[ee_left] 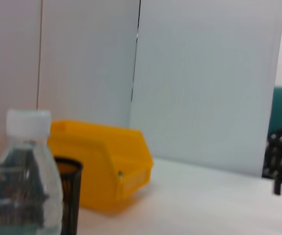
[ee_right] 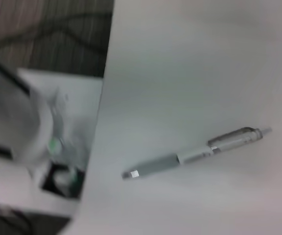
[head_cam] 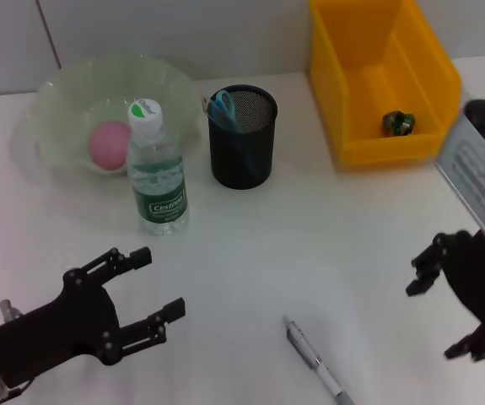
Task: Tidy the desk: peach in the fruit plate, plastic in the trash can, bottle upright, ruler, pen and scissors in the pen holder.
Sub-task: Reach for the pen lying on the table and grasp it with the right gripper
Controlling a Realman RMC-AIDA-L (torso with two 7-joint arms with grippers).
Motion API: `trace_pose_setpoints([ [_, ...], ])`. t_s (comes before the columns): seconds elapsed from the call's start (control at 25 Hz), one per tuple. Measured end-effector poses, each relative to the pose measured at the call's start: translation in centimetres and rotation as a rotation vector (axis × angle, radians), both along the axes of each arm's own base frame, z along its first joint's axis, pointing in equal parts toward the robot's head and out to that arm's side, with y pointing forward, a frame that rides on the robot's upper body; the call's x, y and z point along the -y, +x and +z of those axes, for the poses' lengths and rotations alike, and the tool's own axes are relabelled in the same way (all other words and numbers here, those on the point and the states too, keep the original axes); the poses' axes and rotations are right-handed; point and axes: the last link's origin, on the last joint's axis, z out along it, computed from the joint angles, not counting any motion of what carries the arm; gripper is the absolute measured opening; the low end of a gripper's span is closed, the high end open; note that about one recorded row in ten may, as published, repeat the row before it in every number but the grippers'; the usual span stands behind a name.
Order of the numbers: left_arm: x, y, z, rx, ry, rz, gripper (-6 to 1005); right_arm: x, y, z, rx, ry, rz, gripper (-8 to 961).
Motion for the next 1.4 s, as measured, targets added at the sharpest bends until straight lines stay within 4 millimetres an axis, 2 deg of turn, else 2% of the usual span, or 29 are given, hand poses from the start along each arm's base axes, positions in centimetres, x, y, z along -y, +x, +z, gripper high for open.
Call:
trace_pose_setpoints([
  [0.04, 0.0, 0.0, 0.0, 0.000, 0.000, 0.000, 832, -0.2, -0.5, 0.3, 0.021, -0.035, 0.087, 761],
  [0.28, 0.0, 0.2, 0.3, 0.040, 0.035, 0.013, 832, -0.7, -1.3, 0.0, 0.061, -0.153, 0.224, 760],
  [0.4, 0.0, 0.2, 0.2, 0.040, 0.033, 0.016, 832, -0.8, -0.6, -0.8, 0.076, -0.211, 0.334, 758],
  [0.52, 0.2, 0.2, -0.2, 0.030, 0.043, 0.001, 832, -1.2, 0.8, -2.4, 0.067, -0.231, 0.523, 758],
  [0.56, 0.2, 0.2, -0.2, 0.029, 0.044, -0.001, 832, -1.2, 0.8, -2.4, 0.067, -0.231, 0.523, 758],
  [0.64, 0.2, 0.2, -0.2, 0.028, 0.045, -0.002, 832, -1.1, 0.8, -3.3, 0.042, -0.257, 0.637, 758],
  [1.04, -0.7, 0.2, -0.2, 0.037, 0.068, 0.035, 832, -0.8, -0.3, -3.8, -0.082, -0.385, 0.911, 758],
  [1.4, -0.9, 0.4, -0.4, 0.039, 0.036, 0.040, 832, -0.6, 0.2, -4.8, -0.156, -0.504, 1.053, 758],
])
